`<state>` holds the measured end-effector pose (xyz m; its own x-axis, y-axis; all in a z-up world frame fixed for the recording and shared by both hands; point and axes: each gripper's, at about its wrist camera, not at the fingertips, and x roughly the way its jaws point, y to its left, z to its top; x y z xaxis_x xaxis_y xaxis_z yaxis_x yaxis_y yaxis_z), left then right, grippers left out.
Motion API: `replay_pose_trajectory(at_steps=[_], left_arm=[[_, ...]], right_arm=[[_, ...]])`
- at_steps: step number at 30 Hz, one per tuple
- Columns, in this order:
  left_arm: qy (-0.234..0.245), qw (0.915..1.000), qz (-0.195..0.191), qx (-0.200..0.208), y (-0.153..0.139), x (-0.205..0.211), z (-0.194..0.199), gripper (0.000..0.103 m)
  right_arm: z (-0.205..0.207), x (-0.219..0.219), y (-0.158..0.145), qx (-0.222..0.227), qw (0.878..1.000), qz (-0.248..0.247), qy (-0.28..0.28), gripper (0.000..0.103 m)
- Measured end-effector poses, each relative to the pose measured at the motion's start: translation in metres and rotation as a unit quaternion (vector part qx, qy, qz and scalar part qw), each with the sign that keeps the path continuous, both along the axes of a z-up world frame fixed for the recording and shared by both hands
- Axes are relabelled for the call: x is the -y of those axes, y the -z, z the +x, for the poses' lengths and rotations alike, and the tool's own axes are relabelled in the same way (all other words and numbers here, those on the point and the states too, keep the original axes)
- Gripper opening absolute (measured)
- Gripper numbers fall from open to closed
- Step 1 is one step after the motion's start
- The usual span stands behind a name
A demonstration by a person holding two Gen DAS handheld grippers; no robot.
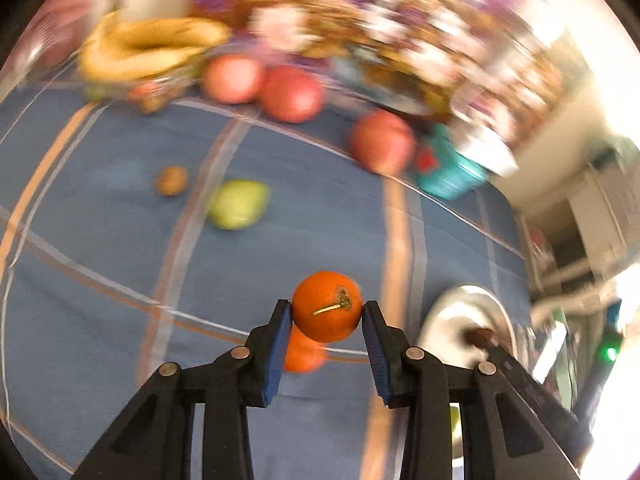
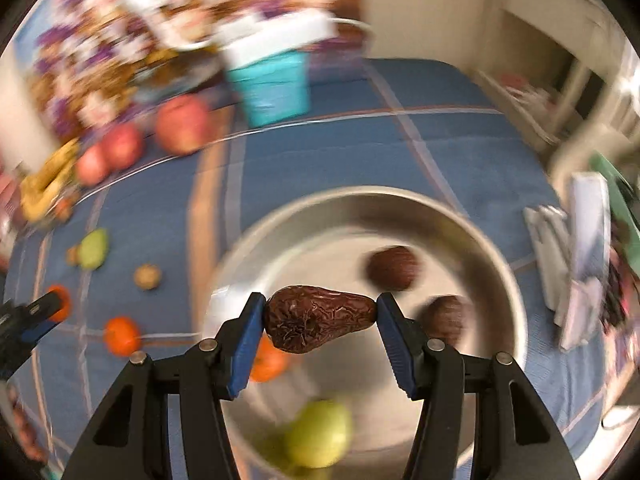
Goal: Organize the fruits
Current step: 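Carry the tangerine and long date over the steel plate and release both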
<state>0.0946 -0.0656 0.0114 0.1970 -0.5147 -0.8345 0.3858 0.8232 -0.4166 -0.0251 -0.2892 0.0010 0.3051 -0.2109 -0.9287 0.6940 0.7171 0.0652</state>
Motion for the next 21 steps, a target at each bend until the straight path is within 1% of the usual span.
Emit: replay_pose_trajectory(at_steps=[2, 5, 8, 10, 13, 17, 21], left_arm=[[0.038, 0.9993, -0.004, 0.004, -0.005, 0.024, -0.015, 0.039], [0.093, 0.9956, -0.007, 0.01, -0.007, 0.061, -0.037, 0.039], [0.135, 0.9906, -0.006, 0.021, -0.008, 0.086, -0.056, 0.039], [0.152, 0.9878, 0.001, 0.034, -0.006, 0.093, -0.065, 0.039], [0.164, 0.9855, 0.012, 0.041, 0.003, 0.105, -0.067, 0.039], [0.169, 0.9851, 0.011, 0.029, 0.015, 0.114, -0.066, 0.039], [0.178, 0.9836, 0.015, 0.025, 0.022, 0.122, -0.07, 0.04]], right_arm=[[-0.01, 0.012, 0.002, 0.0, 1.0, 0.005, 0.027, 0.058], [-0.022, 0.026, 0.003, 0.01, 0.998, 0.013, 0.055, 0.058], [-0.028, 0.031, 0.0, 0.016, 0.997, 0.015, 0.07, 0.058], [-0.03, 0.032, 0.0, 0.017, 0.997, 0.015, 0.075, 0.058], [-0.032, 0.035, 0.002, 0.018, 0.997, 0.022, 0.078, 0.058], [-0.032, 0.036, 0.006, 0.016, 0.996, 0.034, 0.076, 0.059], [-0.029, 0.037, 0.011, 0.015, 0.996, 0.048, 0.076, 0.059]])
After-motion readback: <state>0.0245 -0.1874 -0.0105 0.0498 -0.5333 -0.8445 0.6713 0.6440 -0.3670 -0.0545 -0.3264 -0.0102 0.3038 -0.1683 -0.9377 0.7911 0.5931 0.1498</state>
